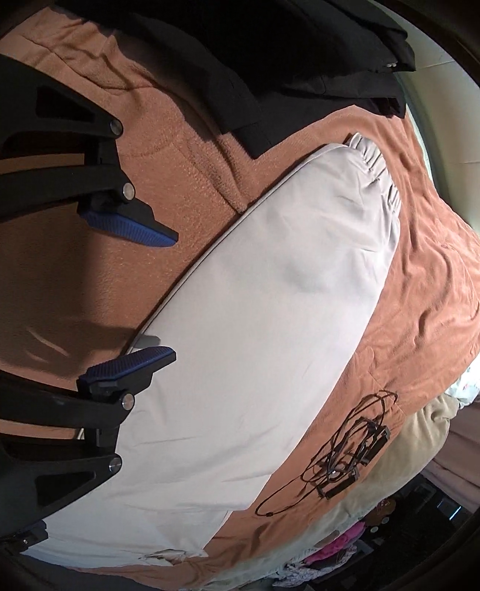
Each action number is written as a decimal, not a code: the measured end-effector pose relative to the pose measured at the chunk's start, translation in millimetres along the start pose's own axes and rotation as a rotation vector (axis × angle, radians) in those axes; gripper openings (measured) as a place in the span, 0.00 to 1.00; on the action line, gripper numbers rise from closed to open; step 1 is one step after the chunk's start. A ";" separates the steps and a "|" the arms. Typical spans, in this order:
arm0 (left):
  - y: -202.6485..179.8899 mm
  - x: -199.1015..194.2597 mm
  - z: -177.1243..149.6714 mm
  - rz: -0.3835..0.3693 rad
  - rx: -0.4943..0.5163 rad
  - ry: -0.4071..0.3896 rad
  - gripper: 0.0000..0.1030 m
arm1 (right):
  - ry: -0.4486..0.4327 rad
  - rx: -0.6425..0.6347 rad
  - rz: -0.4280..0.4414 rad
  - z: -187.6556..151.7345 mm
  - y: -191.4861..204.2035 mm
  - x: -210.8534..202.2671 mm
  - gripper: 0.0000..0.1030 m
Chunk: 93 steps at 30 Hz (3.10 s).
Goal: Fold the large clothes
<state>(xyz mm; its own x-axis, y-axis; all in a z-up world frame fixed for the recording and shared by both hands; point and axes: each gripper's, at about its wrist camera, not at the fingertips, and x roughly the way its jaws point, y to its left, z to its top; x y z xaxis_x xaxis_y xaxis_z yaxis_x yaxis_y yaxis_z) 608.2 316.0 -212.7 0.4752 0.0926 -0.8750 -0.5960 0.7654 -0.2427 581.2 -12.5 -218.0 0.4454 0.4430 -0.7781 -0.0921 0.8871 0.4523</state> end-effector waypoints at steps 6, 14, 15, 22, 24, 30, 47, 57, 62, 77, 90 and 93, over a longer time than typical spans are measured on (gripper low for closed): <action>2.8 20.1 14.0 0.049 -0.013 -0.041 0.29 | 0.052 0.048 0.100 8.6 1.8 23.9 0.42; -24.8 -22.3 38.0 -0.019 0.049 -0.156 0.06 | 0.132 0.080 0.263 13.2 20.9 57.8 0.13; -30.1 -30.4 41.7 -0.028 0.062 -0.172 0.06 | 0.142 0.086 0.270 13.1 23.1 63.6 0.13; -71.3 -83.7 52.5 -0.130 0.176 -0.240 0.06 | 0.235 0.114 0.323 8.5 41.0 107.5 0.09; -82.8 -97.3 48.6 -0.168 0.209 -0.250 0.06 | 0.246 0.098 0.311 7.4 49.7 116.6 0.06; -116.8 -128.9 35.9 -0.289 0.283 -0.251 0.06 | 0.289 0.094 0.341 13.4 52.7 118.2 0.05; -235.8 -171.5 -51.2 -0.551 0.596 -0.160 0.06 | -0.021 0.210 0.165 21.0 -59.4 -51.6 0.43; -288.1 -144.0 -115.0 -0.609 0.693 0.040 0.06 | -0.079 0.312 0.136 -4.2 -107.5 -98.4 0.43; -287.6 -140.9 -132.2 -0.604 0.682 0.133 0.13 | -0.147 0.377 0.158 4.4 -138.6 -116.5 0.59; -182.7 -172.5 -101.7 -0.427 0.577 -0.014 0.80 | -0.248 0.181 0.156 7.9 -91.0 -142.7 0.69; -73.6 -122.5 -87.8 -0.273 0.433 0.014 0.63 | -0.088 -0.187 0.047 -0.3 22.7 -59.6 0.69; -55.2 -113.3 -86.7 -0.264 0.409 0.020 0.56 | -0.060 -0.256 0.015 -4.2 42.0 -38.1 0.71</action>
<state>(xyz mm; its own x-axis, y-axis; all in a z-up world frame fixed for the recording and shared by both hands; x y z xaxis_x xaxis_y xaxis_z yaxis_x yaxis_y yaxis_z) 531.1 208.0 -136.5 0.5614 -0.1475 -0.8143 -0.1513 0.9491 -0.2762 556.6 8.4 -171.1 0.4938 0.4546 -0.7413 -0.3182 0.8878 0.3325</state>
